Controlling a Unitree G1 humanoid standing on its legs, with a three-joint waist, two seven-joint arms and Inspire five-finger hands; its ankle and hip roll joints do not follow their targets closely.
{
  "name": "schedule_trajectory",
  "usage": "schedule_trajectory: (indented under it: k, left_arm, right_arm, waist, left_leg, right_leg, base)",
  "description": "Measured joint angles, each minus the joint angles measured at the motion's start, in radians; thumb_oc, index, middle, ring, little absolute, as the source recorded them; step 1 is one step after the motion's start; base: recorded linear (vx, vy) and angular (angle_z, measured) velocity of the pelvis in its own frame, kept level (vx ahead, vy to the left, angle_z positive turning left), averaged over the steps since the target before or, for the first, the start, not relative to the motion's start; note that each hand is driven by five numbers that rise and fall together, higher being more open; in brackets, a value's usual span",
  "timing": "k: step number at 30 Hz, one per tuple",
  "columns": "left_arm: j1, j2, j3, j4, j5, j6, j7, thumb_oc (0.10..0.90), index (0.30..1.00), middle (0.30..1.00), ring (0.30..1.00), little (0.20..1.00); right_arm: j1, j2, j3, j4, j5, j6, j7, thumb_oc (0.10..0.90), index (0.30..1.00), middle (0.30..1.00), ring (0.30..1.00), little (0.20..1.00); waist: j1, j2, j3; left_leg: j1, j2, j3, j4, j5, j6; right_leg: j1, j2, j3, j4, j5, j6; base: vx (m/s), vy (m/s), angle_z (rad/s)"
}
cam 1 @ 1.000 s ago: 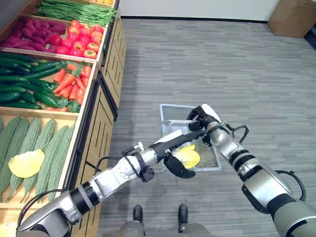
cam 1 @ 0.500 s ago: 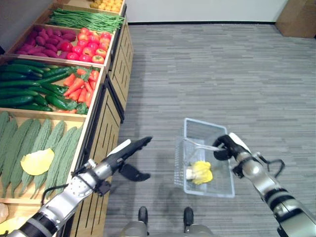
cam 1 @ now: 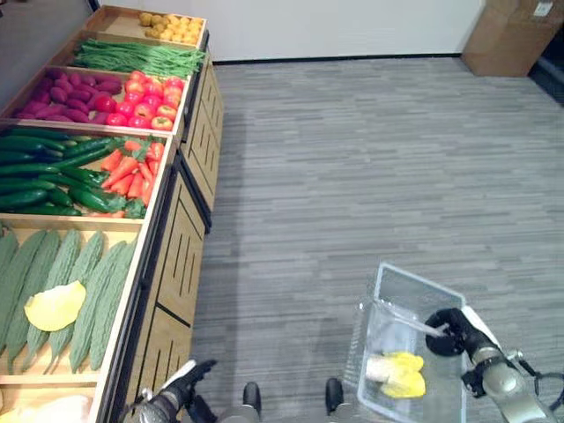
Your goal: Get the vegetables into the basket
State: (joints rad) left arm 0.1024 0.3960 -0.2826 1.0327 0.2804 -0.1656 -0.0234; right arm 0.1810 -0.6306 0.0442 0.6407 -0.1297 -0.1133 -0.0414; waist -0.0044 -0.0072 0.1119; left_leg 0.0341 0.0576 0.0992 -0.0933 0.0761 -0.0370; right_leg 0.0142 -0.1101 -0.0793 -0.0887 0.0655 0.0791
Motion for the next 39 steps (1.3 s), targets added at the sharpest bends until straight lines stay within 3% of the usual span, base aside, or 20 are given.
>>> schedule_trajectory:
  k: [4, 14, 21, 26, 32, 33, 36, 39]
  left_arm:
    - [0.003, -0.052, 0.018, 0.134, 0.039, 0.018, 0.057, 0.900, 1.000, 1.000, 1.000, 1.000]
    - [0.046, -0.104, 0.060, 0.197, 0.072, 0.035, 0.089, 0.900, 1.000, 1.000, 1.000, 1.000]
    - [0.057, -0.142, 0.110, 0.205, -0.028, 0.061, 0.087, 0.900, 1.000, 1.000, 1.000, 1.000]
    - [0.044, -0.140, 0.121, 0.219, -0.097, 0.069, 0.087, 0.900, 1.000, 1.000, 1.000, 1.000]
    - [-0.017, -0.118, 0.098, 0.225, -0.103, 0.071, 0.089, 0.900, 1.000, 1.000, 1.000, 1.000]
    - [-0.036, -0.113, 0.076, 0.218, -0.103, 0.071, 0.090, 0.900, 1.000, 1.000, 1.000, 1.000]
    - [-0.065, -0.087, 0.038, 0.168, -0.098, 0.069, 0.091, 0.900, 1.000, 1.000, 1.000, 1.000]
    - [-0.091, -0.080, 0.043, 0.164, -0.097, 0.065, 0.095, 0.900, 1.000, 1.000, 1.000, 1.000]
  right_arm:
    - [0.037, 0.018, -0.020, 0.023, -0.012, -0.017, -0.005, 0.400, 0.300, 0.300, 0.300, 0.300]
    - [0.087, 0.060, -0.037, 0.097, -0.021, -0.027, -0.007, 0.400, 0.300, 0.300, 0.300, 0.300]
    - [0.103, 0.094, -0.039, 0.130, -0.020, -0.027, -0.002, 0.400, 0.300, 0.300, 0.300, 0.300]
    - [0.051, 0.094, -0.038, 0.217, -0.017, -0.023, -0.005, 0.400, 0.300, 0.300, 0.300, 0.300]
    - [-0.002, 0.132, -0.040, 0.318, 0.024, -0.012, -0.026, 0.400, 0.300, 0.300, 0.300, 0.300]
    - [-0.025, 0.141, -0.040, 0.342, 0.030, -0.009, -0.031, 0.400, 0.300, 0.300, 0.300, 0.300]
    - [-0.082, 0.161, -0.040, 0.368, 0.032, -0.005, -0.044, 0.400, 0.300, 0.300, 0.300, 0.300]
    - [-0.074, 0.175, -0.039, 0.365, 0.032, -0.005, -0.041, 0.400, 0.300, 0.300, 0.300, 0.300]
  waist:
    - [-0.012, -0.009, -0.027]
    - [-0.011, -0.016, -0.050]
    - [-0.009, -0.020, -0.057]
    - [-0.003, -0.033, -0.047]
    - [-0.010, -0.069, 0.040]
    - [-0.011, -0.061, 0.060]
    - [0.004, -0.050, 0.122]
    - [0.002, -0.042, 0.133]
  left_leg:
    - [-0.001, 0.001, 0.004, 0.000, -0.002, -0.003]
    - [-0.001, 0.002, 0.022, -0.001, -0.015, -0.001]
    - [0.000, 0.000, 0.045, 0.014, -0.016, -0.001]
    - [-0.014, -0.012, 0.079, 0.043, -0.050, 0.009]
    - [-0.006, -0.074, 0.083, 0.021, -0.048, 0.060]
    - [-0.005, -0.077, 0.083, 0.022, -0.049, 0.072]
    - [0.006, -0.071, 0.106, 0.026, -0.056, 0.102]
    - [0.012, -0.069, 0.103, 0.019, -0.064, 0.117]
  right_leg:
    - [-0.003, 0.001, 0.003, -0.001, -0.006, 0.009]
    - [-0.013, 0.002, 0.019, -0.004, -0.004, 0.011]
    - [-0.023, 0.001, 0.038, 0.000, -0.004, 0.013]
    - [-0.049, -0.011, 0.075, 0.008, 0.001, 0.022]
    - [-0.106, -0.065, 0.089, 0.133, -0.008, 0.039]
    - [-0.140, -0.064, 0.089, 0.199, 0.005, 0.047]
    - [-0.262, -0.084, 0.002, 0.394, 0.048, 0.064]
    - [-0.293, -0.091, -0.052, 0.412, 0.042, 0.073]
  base:
    - [0.00, 0.001, -0.01]
    - [0.01, 0.010, -0.05]
    - [0.00, 0.032, -0.09]
    - [-0.01, 0.123, -0.21]
    - [0.00, 0.163, -0.02]
    - [0.03, 0.164, -0.06]
    - [0.12, 0.101, -0.24]
    - [0.19, -0.006, -0.04]
